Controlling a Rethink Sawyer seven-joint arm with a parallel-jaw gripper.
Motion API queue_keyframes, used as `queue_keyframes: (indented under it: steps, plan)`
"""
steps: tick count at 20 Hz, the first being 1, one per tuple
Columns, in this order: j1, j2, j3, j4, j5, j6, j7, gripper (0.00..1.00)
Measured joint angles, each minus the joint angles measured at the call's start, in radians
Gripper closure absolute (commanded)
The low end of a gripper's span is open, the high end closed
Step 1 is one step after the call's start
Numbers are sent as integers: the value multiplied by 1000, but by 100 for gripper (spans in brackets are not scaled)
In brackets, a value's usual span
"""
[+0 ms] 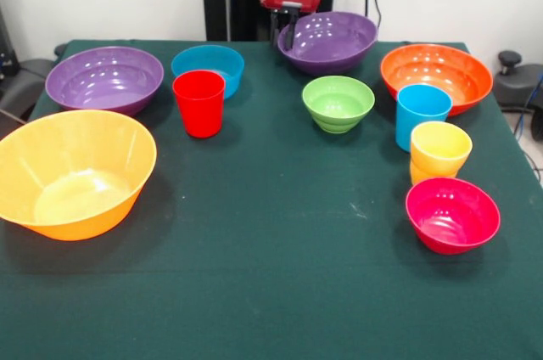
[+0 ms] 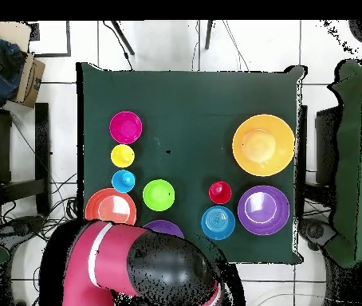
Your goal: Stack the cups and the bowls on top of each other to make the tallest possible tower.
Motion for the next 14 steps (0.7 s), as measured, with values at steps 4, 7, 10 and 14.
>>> queue_keyframes:
  steps: [4, 7, 10, 14]
  plan:
    - [0, -17, 0, 18, -3, 28, 0, 100]
    - [0, -25, 0, 35, -5, 49, 0, 100]
    - [0, -25, 0, 40, -4, 67, 0, 100]
    - [0, -25, 0, 40, -4, 68, 0, 100]
